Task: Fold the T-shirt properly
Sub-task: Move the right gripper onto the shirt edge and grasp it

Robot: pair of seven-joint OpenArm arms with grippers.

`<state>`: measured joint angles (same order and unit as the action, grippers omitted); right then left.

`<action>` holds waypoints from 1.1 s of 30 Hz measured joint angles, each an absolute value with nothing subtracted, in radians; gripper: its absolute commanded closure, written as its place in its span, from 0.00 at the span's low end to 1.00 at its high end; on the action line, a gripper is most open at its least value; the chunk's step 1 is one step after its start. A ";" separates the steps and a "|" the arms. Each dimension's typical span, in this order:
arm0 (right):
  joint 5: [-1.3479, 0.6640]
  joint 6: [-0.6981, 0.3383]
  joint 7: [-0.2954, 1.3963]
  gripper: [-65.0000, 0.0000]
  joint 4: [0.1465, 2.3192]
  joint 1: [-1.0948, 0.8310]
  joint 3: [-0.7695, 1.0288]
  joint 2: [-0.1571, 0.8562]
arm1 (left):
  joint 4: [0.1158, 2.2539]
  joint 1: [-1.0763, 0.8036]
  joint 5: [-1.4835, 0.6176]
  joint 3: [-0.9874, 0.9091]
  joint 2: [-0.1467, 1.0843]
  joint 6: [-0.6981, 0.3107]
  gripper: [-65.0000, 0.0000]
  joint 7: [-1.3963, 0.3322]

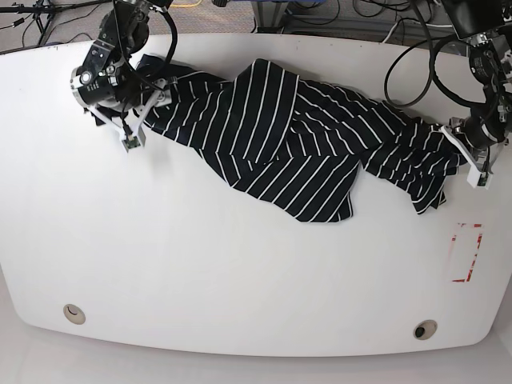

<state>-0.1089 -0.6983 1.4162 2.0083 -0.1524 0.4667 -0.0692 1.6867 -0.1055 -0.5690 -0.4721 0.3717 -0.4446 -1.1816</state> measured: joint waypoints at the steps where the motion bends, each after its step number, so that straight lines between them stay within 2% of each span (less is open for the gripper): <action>1: -0.110 -0.698 1.413 0.25 2.010 -0.139 0.461 -0.070 | 1.687 -0.105 -0.566 -0.466 0.371 -0.445 1.00 -1.182; 20: -0.108 -0.697 1.363 0.25 1.969 0.084 0.458 -0.047 | 1.687 -0.075 -0.569 -0.457 0.369 -0.444 1.00 -1.182; 33: -0.101 -0.698 1.144 0.25 1.673 0.171 0.400 -0.119 | 1.687 -0.072 -0.569 -0.457 0.369 -0.445 1.00 -1.182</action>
